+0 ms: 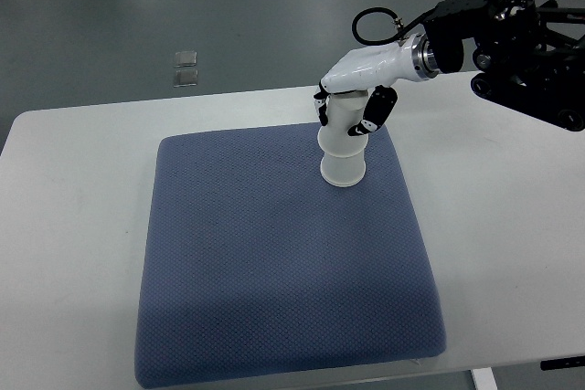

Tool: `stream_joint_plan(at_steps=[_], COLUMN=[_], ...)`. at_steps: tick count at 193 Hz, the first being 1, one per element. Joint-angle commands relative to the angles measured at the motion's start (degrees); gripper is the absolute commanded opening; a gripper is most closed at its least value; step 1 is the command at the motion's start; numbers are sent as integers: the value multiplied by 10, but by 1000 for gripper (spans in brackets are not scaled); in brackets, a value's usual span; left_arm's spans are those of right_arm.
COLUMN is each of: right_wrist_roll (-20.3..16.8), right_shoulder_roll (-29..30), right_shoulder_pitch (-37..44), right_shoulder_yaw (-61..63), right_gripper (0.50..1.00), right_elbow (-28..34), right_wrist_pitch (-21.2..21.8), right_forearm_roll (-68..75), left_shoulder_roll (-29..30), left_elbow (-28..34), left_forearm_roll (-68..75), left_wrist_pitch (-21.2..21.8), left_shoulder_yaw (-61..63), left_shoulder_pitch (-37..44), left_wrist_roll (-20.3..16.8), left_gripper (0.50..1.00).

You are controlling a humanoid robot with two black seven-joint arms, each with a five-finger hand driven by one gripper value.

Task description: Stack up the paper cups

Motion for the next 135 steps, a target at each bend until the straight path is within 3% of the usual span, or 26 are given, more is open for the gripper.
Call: stream_joint_plan(at_steps=[1,11,49,135], right_wrist_roll=[-1,-1,-1,0], right_shoulder_roll=[6,10,10,-1], right_shoulder_pitch=[-2,-2,-1,21], right_shoulder_yaw=[1,2,2,11], right_gripper=[786,848,891,905], right_elbow=[-2,-2,-3,-8], right_wrist_pitch=[-3,-4,-4,3], right_forearm_roll=[2,6,9,12], left_shoulder_roll=[0,0,0,0], left_elbow=[0,0,0,0], left_forearm_roll=[0,0,0,0], left_wrist_pitch=[0,0,0,0], left_shoulder_yaw=[-1,0,0,0], left_shoulder_pitch=[1,0,0,0], left_wrist_roll=[0,0,0,0], left_gripper=[1000,1000,1000,1000])
